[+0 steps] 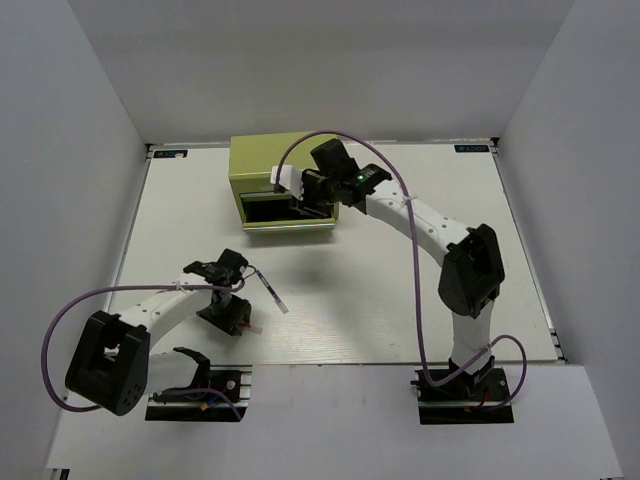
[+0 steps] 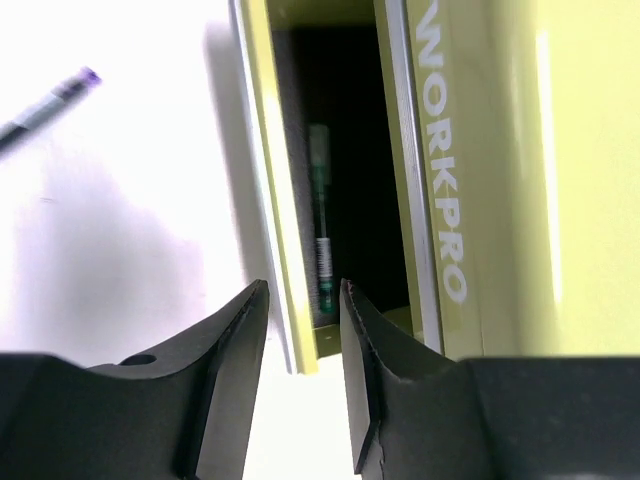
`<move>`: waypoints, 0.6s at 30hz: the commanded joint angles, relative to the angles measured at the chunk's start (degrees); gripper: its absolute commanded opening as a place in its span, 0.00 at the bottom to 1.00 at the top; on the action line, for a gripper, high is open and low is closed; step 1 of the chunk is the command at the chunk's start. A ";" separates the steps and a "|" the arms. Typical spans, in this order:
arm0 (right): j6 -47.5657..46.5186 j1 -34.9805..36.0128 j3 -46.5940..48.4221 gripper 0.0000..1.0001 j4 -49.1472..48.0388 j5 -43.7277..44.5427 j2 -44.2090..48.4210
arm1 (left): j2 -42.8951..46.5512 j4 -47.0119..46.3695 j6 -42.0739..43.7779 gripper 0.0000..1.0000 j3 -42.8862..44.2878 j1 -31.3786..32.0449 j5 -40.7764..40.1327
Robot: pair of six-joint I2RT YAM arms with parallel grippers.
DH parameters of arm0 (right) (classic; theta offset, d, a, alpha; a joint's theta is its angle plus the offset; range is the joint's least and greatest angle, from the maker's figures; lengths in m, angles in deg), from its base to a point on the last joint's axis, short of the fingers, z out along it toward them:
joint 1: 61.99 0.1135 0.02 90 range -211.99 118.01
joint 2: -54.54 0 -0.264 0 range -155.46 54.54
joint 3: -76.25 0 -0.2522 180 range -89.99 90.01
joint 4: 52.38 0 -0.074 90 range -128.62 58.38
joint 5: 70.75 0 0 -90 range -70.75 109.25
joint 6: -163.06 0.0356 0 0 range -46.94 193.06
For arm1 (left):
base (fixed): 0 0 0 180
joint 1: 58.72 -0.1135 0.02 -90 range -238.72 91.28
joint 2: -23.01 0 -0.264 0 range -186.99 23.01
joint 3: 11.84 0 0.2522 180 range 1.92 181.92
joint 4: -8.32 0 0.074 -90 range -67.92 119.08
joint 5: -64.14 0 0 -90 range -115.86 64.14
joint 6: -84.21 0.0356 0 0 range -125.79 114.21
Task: Sort the stationery into containers
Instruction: Grab a piece of stationery with the left arm
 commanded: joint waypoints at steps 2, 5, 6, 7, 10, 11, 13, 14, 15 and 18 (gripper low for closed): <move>3.66 -0.18 -3.13 0.41 -1.40 -4.81 5.59 | -1.91 -0.55 -0.54 0.43 1.06 -0.12 -4.01; 4.36 -0.18 -5.07 0.41 -1.67 -6.04 7.52 | -2.45 -0.55 -0.54 0.29 1.06 -0.12 -4.02; 4.54 -0.18 -6.20 0.42 -1.32 -6.31 7.79 | -2.45 -0.55 -0.54 0.26 1.06 -0.12 -4.02; 4.72 -0.44 -6.47 0.42 -1.32 -7.09 8.40 | -2.45 -0.55 -0.54 0.23 1.59 -0.12 -4.02; 6.38 -0.36 -9.97 0.71 -2.53 -7.72 10.86 | -0.96 -0.55 1.20 0.11 5.00 0.58 -5.07; 6.74 -0.36 -12.08 0.90 -3.33 -7.72 12.35 | -0.95 -0.55 1.82 0.07 6.24 0.58 -6.20; 9.36 -0.44 -15.85 0.90 -8.41 -5.26 14.54 | 0.54 0.07 2.96 0.00 10.72 0.58 -7.88; 10.33 -0.88 -18.06 0.90 -10.18 -4.91 15.69 | 1.59 0.07 3.58 0.00 12.12 0.58 -8.41; 10.69 -0.97 -18.95 0.90 -10.80 -4.38 16.31 | 1.60 -1.32 4.11 0.00 14.66 0.58 -9.02; 13.24 -1.67 -21.15 0.90 -11.07 -4.90 17.37 | 2.21 -7.28 7.10 0.00 18.45 0.58 -7.98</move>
